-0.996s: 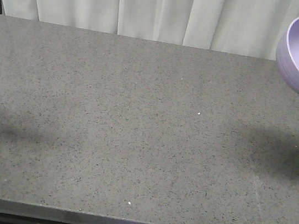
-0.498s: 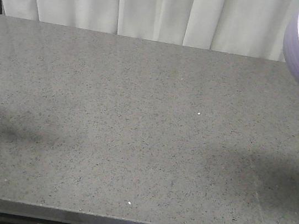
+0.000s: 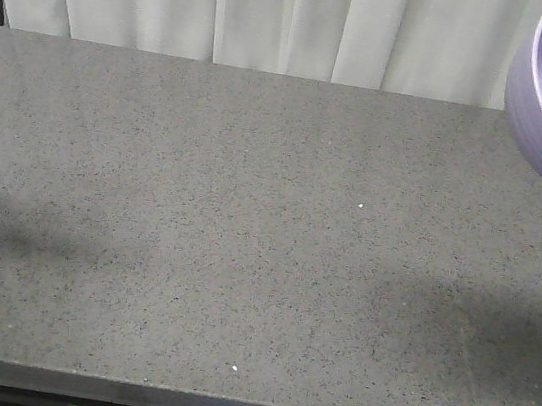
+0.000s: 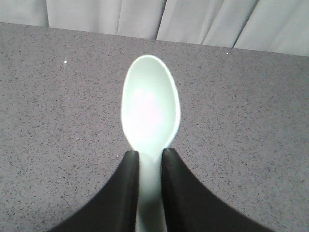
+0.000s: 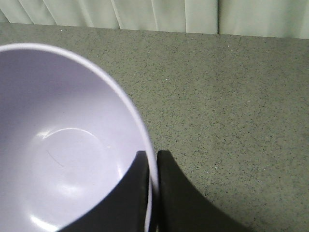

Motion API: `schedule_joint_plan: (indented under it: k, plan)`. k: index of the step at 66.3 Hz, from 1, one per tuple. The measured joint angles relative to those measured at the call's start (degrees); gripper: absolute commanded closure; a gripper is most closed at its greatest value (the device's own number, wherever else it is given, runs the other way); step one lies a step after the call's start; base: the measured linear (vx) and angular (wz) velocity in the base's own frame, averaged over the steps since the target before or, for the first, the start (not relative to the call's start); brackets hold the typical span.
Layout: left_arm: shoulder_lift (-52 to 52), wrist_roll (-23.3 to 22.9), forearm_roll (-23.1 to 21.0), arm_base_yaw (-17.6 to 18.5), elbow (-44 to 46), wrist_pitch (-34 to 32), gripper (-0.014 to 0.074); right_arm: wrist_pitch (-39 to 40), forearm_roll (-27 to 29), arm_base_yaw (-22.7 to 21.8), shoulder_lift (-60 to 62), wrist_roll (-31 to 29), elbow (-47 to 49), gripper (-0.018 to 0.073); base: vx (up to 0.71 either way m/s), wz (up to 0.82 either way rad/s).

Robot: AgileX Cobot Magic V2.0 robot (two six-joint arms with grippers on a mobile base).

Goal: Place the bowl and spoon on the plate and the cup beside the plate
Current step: 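Hold the spoon and bowl raised above the counter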

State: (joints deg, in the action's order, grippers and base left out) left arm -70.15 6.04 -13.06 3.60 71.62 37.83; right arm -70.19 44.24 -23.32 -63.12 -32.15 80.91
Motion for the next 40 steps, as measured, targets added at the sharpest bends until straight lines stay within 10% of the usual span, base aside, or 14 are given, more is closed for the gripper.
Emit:
schedule_joint_plan:
  k: [40]
  plan:
    - [0.0, 0.0, 0.0, 0.0, 0.0, 0.0, 0.0603, -0.23, 0.0, 0.0, 0.0, 0.0, 0.0, 0.0564, 0.0, 0.0]
